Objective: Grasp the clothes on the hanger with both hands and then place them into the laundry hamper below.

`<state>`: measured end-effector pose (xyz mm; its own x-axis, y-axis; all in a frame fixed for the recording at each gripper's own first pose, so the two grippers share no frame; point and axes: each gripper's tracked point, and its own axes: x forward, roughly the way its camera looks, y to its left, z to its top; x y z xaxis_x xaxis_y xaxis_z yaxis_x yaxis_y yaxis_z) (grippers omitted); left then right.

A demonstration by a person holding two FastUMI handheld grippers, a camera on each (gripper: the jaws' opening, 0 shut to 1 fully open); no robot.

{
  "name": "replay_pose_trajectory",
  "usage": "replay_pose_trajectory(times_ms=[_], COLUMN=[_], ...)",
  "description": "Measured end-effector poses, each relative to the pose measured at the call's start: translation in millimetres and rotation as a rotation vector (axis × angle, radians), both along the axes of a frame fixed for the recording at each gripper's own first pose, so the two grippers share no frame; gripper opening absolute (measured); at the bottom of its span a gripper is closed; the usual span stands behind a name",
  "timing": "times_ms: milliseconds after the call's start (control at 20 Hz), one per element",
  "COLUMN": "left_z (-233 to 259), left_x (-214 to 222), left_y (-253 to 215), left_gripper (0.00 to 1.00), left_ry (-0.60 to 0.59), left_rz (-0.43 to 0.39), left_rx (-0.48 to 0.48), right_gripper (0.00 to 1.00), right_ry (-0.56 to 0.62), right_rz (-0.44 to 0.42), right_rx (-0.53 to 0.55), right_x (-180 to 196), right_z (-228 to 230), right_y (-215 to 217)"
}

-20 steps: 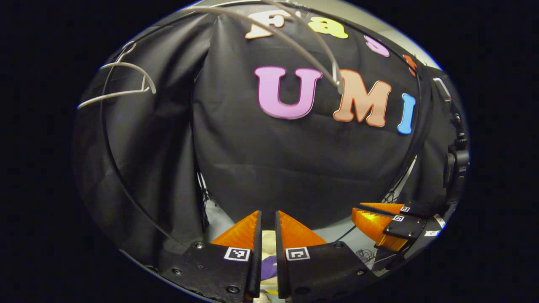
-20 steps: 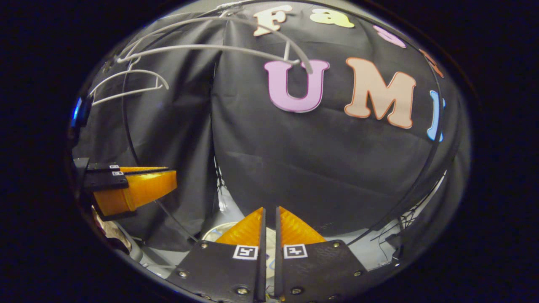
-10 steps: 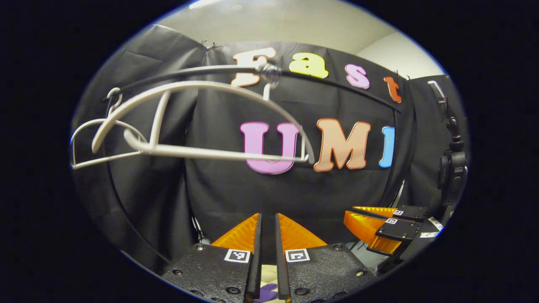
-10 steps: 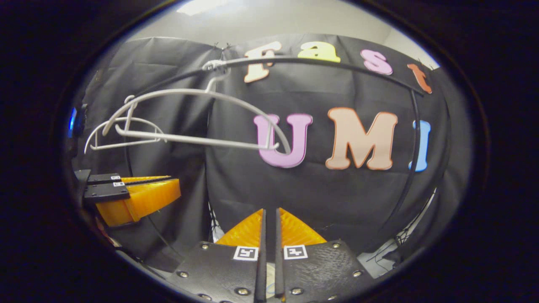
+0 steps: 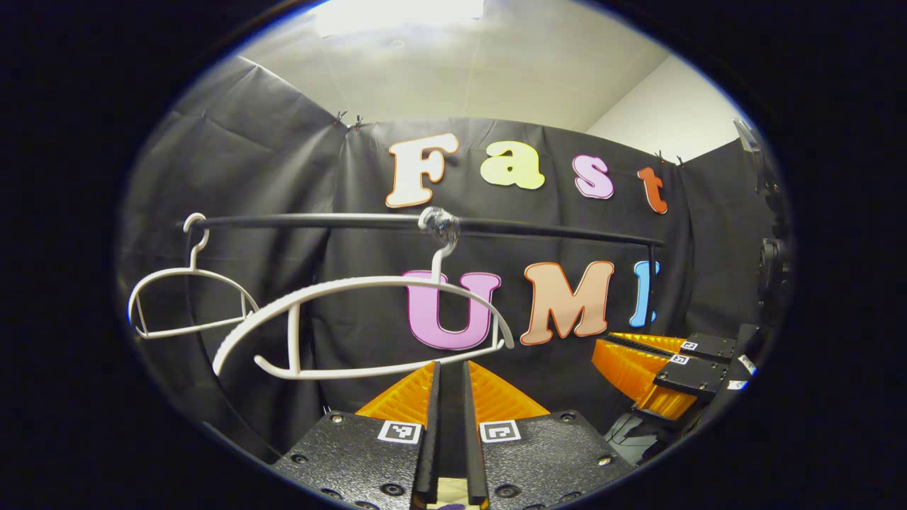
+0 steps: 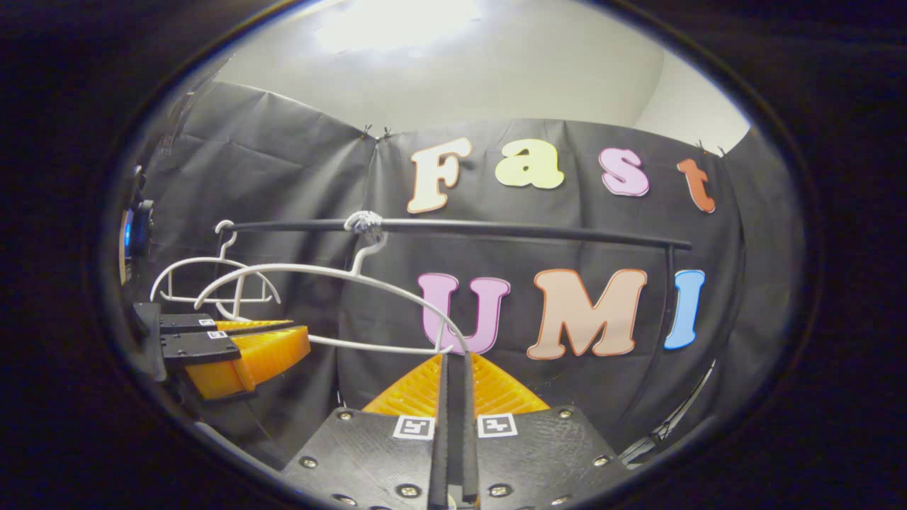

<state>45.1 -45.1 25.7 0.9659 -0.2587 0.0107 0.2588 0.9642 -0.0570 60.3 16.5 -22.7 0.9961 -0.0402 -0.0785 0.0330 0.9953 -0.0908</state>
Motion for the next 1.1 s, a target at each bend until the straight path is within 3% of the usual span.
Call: replay_pose_trajectory(times_ms=[100,250,300,350,550,650,950,1100], left_z=[9,11,11,12,15,18,22,20], left_x=[-1,-6,-7,-9,-10,-11,-14,-15], left_y=[4,4,4,3,7,12,11,11], left_gripper=[0.12,0.29,0.40,0.50,0.93,0.92,0.96,0.92], left_ry=[-0.020,-0.024,-0.022,-0.022,-0.029,-0.044,-0.057,-0.054], left_rz=[0.011,0.018,0.017,0.012,0.025,0.046,0.050,0.047], left_rx=[-0.004,-0.011,-0.016,-0.026,-0.032,-0.025,-0.016,-0.005], right_gripper=[0.06,0.08,0.19,0.17,0.65,0.96,0.97,0.97], right_ry=[-0.024,-0.047,-0.052,-0.057,-0.060,-0.061,-0.065,-0.064], right_rz=[-0.006,-0.007,-0.007,-0.007,-0.008,-0.022,-0.036,-0.044], right_rx=[-0.003,0.018,0.025,0.029,0.030,0.032,0.031,0.033], right_x=[-1,-2,-3,-3,-8,-11,-13,-15], right_z=[11,19,22,23,26,27,28,28], right_y=[-1,-2,-2,-3,-8,-13,-17,-19])
